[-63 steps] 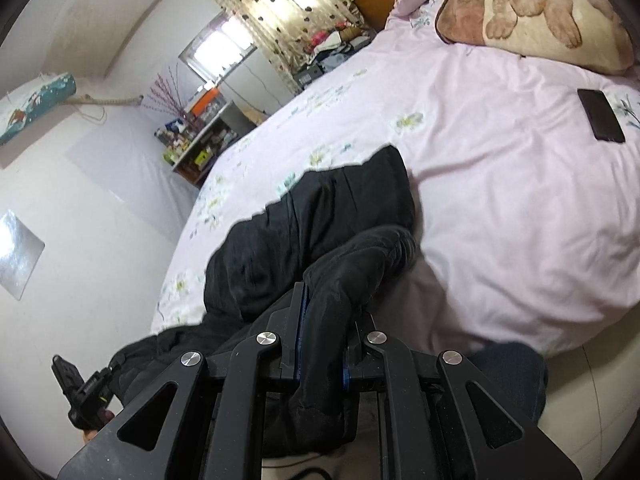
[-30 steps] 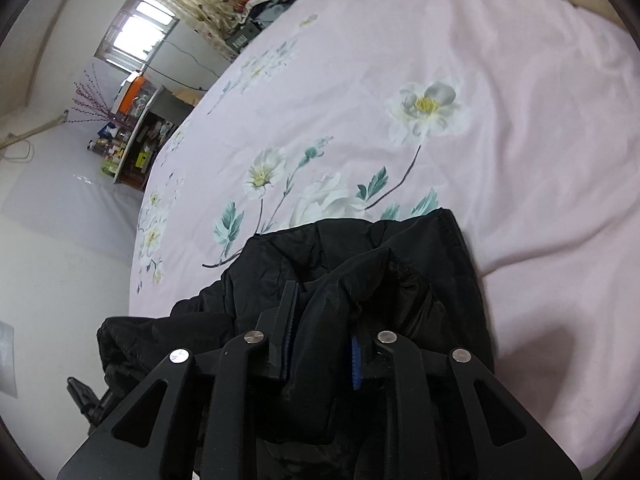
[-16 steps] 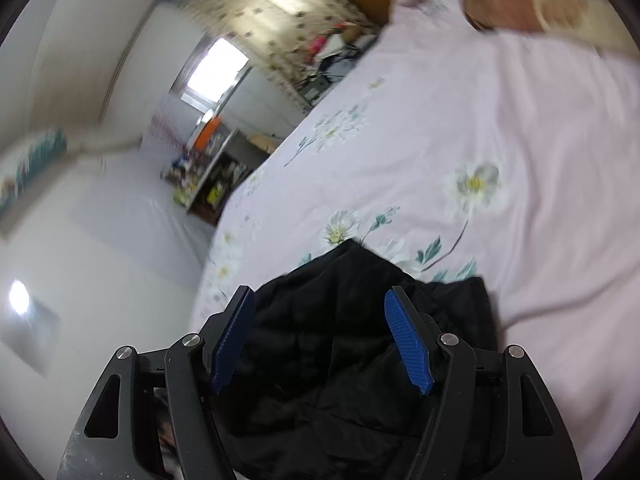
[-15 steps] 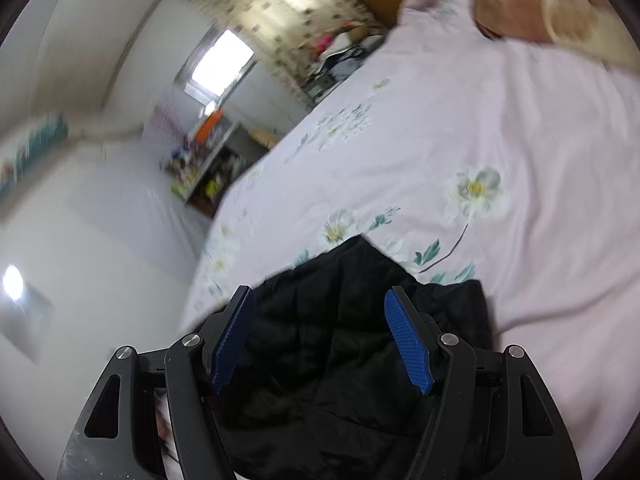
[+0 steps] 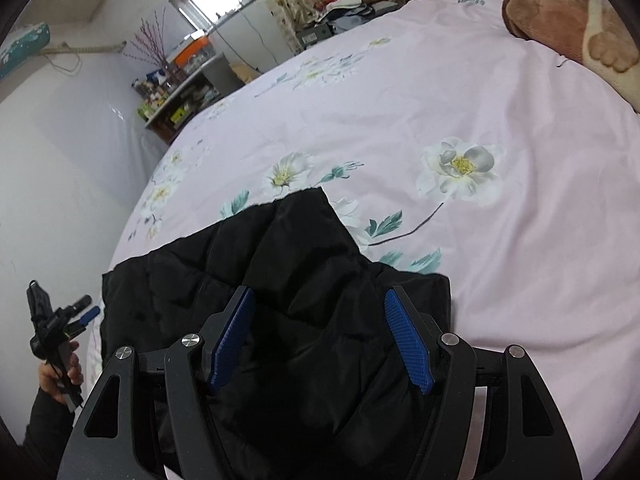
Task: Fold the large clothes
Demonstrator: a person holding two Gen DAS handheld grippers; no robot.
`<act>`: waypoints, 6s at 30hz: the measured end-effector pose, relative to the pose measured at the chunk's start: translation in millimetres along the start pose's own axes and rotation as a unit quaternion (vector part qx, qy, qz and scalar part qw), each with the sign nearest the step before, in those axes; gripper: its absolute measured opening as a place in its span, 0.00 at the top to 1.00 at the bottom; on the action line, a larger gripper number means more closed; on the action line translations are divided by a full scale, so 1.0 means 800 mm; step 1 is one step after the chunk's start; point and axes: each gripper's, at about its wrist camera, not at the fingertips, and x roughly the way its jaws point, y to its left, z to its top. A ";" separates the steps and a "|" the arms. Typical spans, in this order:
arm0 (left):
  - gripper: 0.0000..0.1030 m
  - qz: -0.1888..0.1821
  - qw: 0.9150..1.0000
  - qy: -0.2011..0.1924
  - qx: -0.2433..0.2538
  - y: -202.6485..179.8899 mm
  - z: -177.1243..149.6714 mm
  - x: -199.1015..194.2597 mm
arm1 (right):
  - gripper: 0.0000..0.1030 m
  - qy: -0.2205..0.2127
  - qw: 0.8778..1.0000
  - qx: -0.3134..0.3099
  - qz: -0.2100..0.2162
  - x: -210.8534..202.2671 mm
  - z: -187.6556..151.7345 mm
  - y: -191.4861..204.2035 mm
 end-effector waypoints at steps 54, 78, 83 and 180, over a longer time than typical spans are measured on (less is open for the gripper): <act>0.43 0.000 0.986 0.005 0.165 -0.185 -0.033 0.110 | 0.65 0.024 0.982 -0.137 -0.131 0.123 -0.045 0.145; 0.45 0.010 0.981 -0.043 0.187 -0.203 -0.053 0.063 | 0.66 -0.042 0.981 -0.147 -0.124 0.069 -0.058 0.142; 0.44 -0.015 0.978 -0.049 0.202 -0.209 -0.089 0.040 | 0.66 -0.059 0.976 -0.150 -0.144 0.028 -0.088 0.122; 0.50 0.098 0.991 -0.051 0.079 -0.021 -0.083 -0.018 | 0.63 -0.027 0.979 -0.090 -0.179 -0.012 -0.130 0.043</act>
